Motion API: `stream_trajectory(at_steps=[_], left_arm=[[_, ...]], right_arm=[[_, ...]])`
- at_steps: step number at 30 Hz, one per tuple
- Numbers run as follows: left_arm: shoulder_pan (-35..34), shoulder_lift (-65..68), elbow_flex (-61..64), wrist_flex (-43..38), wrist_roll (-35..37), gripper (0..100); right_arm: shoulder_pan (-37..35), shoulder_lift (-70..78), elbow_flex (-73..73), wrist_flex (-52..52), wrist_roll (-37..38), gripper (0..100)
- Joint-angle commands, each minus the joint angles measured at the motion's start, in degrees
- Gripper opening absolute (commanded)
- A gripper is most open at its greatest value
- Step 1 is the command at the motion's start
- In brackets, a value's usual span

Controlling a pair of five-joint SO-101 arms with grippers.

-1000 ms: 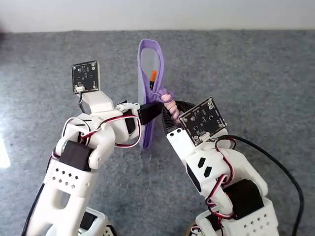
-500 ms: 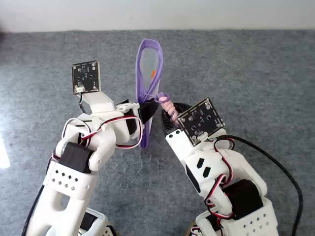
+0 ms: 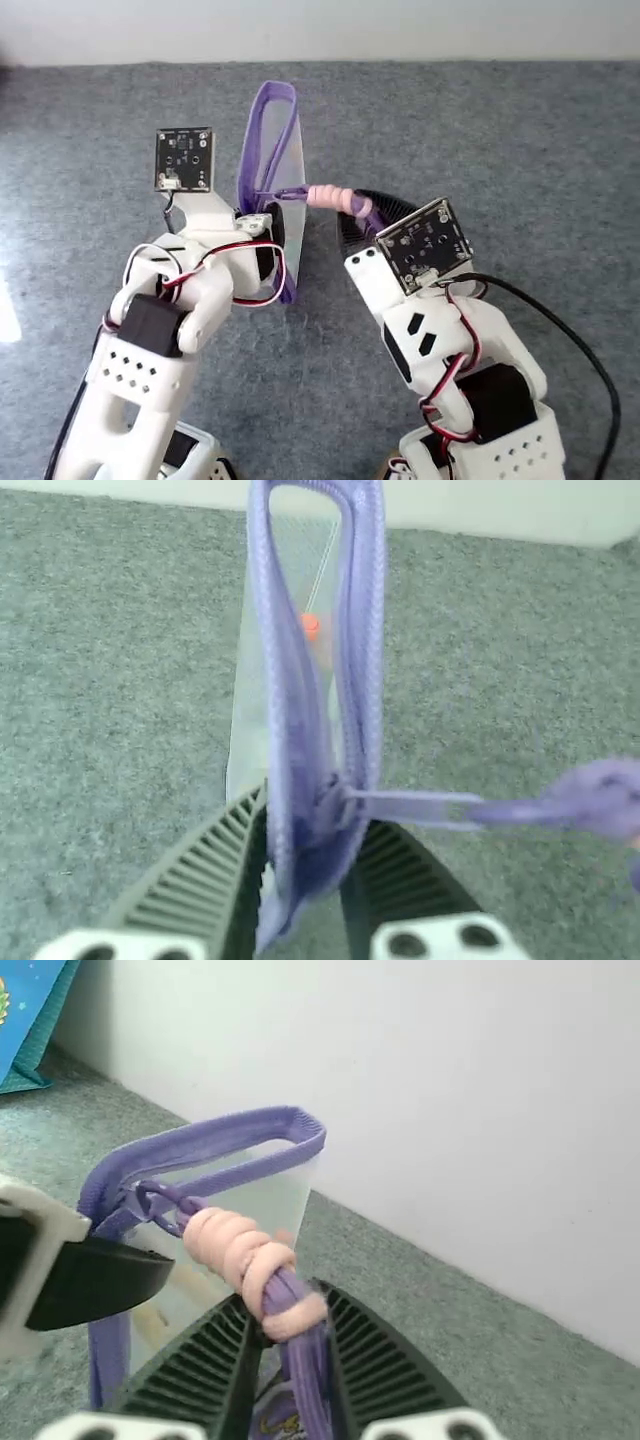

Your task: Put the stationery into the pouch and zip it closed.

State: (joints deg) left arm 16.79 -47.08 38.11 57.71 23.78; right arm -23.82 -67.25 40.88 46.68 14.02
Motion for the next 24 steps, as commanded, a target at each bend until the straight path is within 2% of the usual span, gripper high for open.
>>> stream_trajectory(at_steps=[1,10,18,20,24], left_arm=[[0.6,-5.0,0.7,-0.4,-3.8,1],[1.2,-13.1,7.2,-0.4,-12.0,1],[-2.4,-14.2,8.4,-0.5,-13.8,1],[-2.4,-14.2,8.4,-0.6,-13.6,1],[-2.3,-14.1,8.9,-0.8,-13.5,1]], right_arm=[[2.9,-1.3,-0.5,-3.9,1.7,0.7],[2.7,2.3,1.8,-3.1,1.6,0.7],[-6.3,3.2,1.9,13.7,1.3,1.1],[-6.4,3.2,1.9,14.6,1.3,4.4],[-6.6,3.6,1.9,14.5,1.3,18.4]])
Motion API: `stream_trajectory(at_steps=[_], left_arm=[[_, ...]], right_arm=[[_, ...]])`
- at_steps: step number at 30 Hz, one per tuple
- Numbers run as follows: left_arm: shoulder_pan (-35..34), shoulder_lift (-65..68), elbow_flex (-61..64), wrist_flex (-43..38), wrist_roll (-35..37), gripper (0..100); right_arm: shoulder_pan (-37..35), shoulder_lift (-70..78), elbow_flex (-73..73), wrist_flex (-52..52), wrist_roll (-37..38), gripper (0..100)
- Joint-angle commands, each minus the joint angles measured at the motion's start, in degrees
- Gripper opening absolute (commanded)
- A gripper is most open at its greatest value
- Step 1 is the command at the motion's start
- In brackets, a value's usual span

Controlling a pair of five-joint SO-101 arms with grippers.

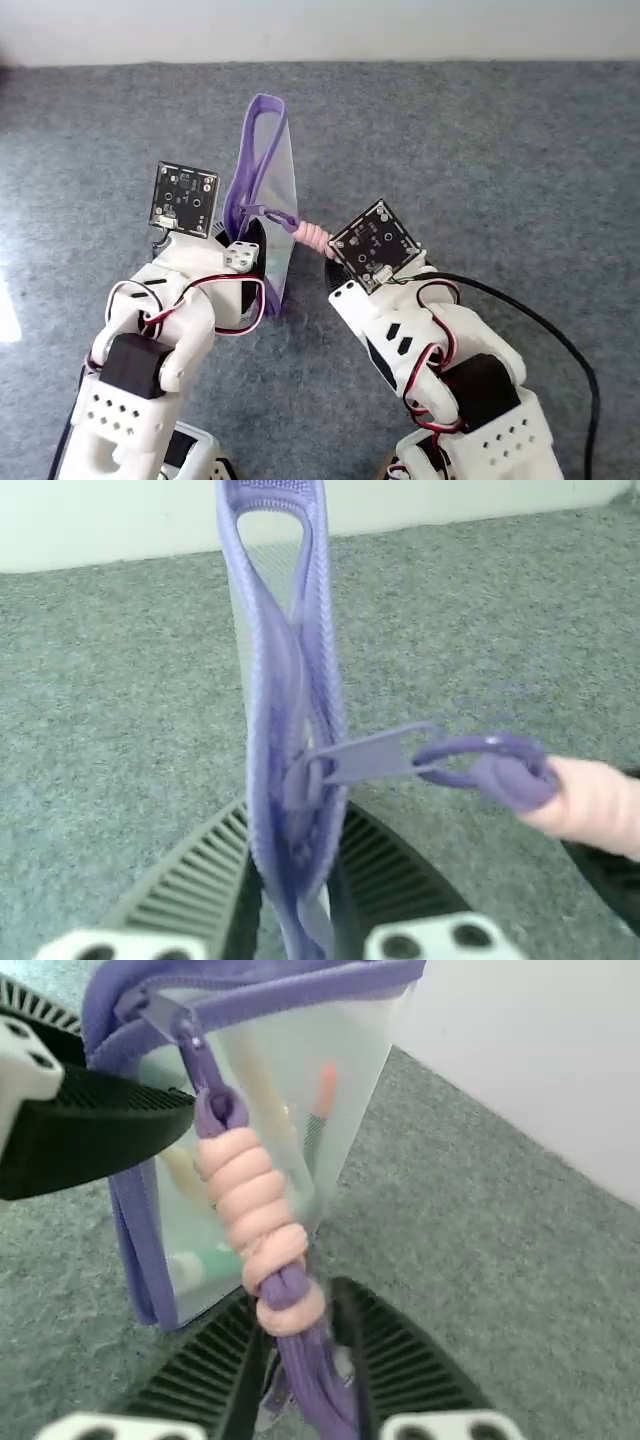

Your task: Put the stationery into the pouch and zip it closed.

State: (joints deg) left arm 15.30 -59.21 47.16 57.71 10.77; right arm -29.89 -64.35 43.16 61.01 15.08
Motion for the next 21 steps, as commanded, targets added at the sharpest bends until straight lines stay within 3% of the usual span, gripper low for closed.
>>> stream_trajectory(at_steps=[1,13,21], left_arm=[[-0.8,-1.9,0.0,-0.8,-0.4,1],[-0.8,-2.3,0.2,-0.7,-0.4,1],[-0.8,-2.4,0.2,-0.6,-0.4,1]], right_arm=[[-0.9,0.8,-0.4,0.0,0.3,20.6],[-10.6,0.9,3.0,-13.2,0.7,14.7],[-11.6,3.1,4.1,-15.0,0.7,14.5]])
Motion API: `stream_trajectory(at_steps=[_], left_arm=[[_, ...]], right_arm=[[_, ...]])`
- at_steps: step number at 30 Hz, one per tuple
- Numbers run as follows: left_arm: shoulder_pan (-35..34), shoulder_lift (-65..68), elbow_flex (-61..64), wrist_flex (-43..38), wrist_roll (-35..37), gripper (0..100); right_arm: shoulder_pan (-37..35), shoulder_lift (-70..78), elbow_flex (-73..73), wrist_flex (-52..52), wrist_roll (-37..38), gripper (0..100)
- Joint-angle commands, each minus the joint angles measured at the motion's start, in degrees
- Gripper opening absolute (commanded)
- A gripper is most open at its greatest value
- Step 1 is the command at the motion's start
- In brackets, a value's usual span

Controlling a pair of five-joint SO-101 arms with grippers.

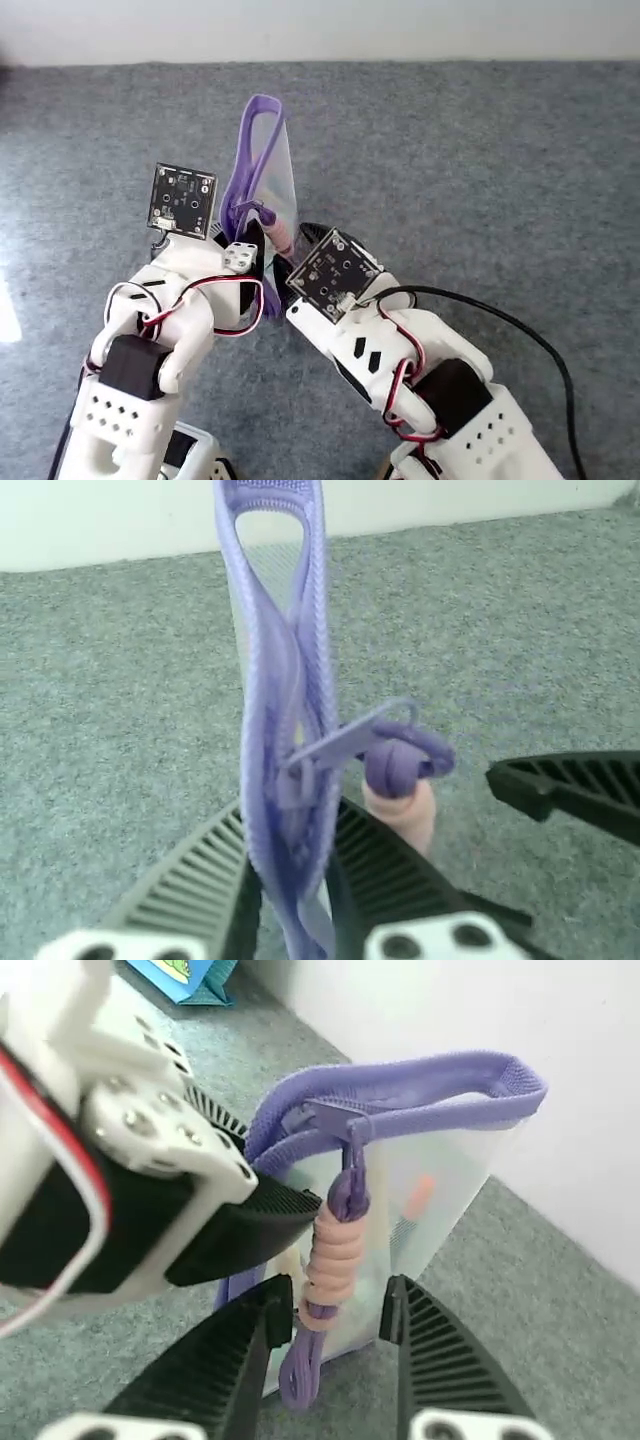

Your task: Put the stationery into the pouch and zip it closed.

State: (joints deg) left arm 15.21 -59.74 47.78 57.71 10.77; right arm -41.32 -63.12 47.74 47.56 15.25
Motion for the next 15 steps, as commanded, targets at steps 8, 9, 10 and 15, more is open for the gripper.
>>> stream_trajectory(at_steps=[8,9,10,15], left_arm=[[-0.6,-1.8,-0.6,-0.7,-0.4,1],[-0.6,-1.8,-0.6,-0.6,-0.4,1],[-0.6,-1.8,-0.6,-0.6,-0.4,1],[-0.6,-1.8,-0.6,-0.5,-0.4,1]], right_arm=[[-0.2,9.8,-0.4,-9.0,0.5,14.5],[-0.2,10.7,-0.4,-10.1,0.5,14.5],[-0.2,11.6,-0.4,-11.3,0.5,14.5],[0.0,12.7,-0.4,-13.4,0.6,12.7]])
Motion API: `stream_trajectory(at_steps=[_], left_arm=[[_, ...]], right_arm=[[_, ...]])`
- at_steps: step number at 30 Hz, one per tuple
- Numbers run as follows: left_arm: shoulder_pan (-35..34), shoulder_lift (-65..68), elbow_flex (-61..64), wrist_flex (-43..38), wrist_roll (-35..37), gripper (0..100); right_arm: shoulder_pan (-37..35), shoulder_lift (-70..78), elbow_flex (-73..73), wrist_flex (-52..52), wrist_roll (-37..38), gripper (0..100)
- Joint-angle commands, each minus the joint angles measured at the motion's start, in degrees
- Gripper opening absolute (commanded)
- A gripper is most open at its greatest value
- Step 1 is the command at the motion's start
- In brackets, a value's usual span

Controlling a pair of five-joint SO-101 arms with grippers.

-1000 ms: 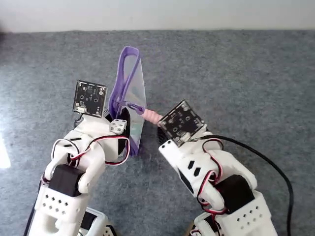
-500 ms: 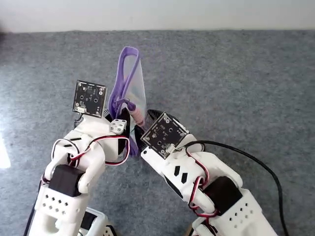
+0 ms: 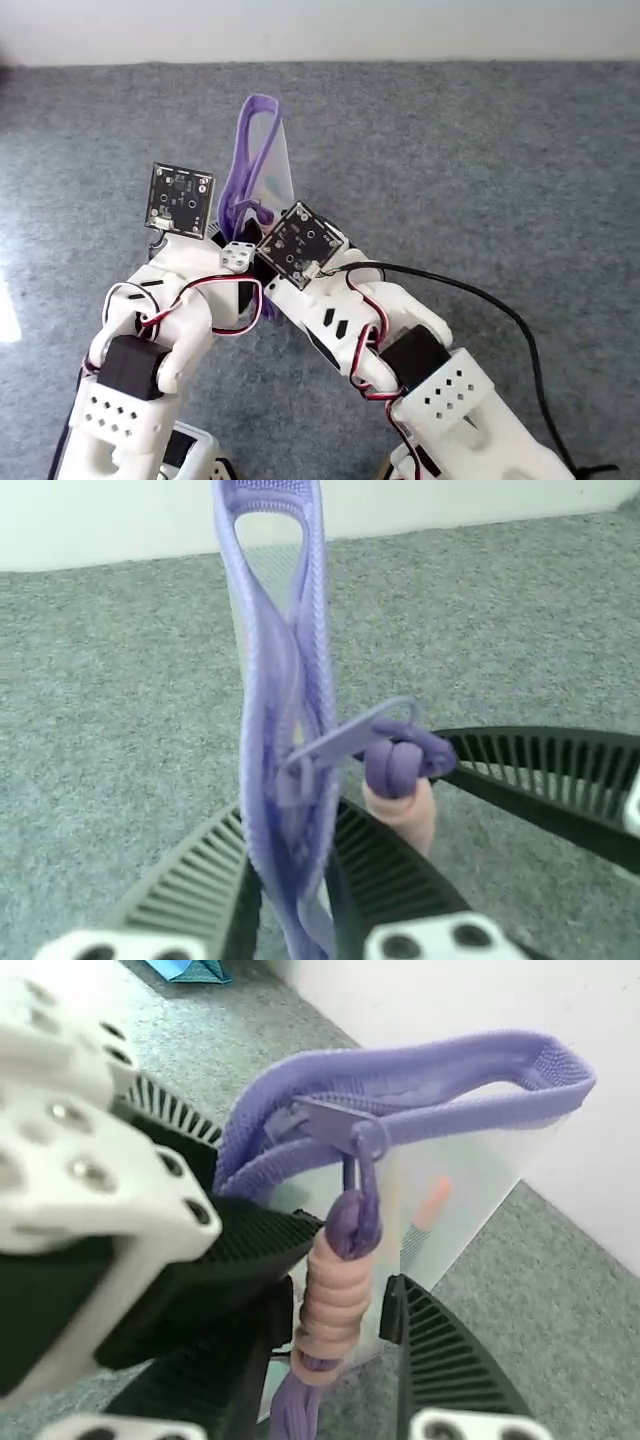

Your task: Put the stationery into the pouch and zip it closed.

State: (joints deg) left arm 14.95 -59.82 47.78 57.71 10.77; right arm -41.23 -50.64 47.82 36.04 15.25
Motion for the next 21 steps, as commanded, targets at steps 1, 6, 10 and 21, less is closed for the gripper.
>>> stream_trajectory(at_steps=[1,6,10,21], left_arm=[[-0.4,-1.8,-0.6,-0.5,-0.4,1],[-0.4,-1.8,-0.5,-0.4,-0.7,1],[-0.4,-1.8,-0.5,-0.4,-0.7,1],[-0.4,-1.8,-0.4,0.4,-0.7,1]], right_arm=[[0.3,0.2,-0.5,-1.9,0.6,9.9],[4.5,0.0,-0.8,-2.4,3.9,1.5],[10.8,0.0,-5.5,-2.1,4.3,0.8],[15.7,10.4,-17.8,-2.4,4.3,0.7]])
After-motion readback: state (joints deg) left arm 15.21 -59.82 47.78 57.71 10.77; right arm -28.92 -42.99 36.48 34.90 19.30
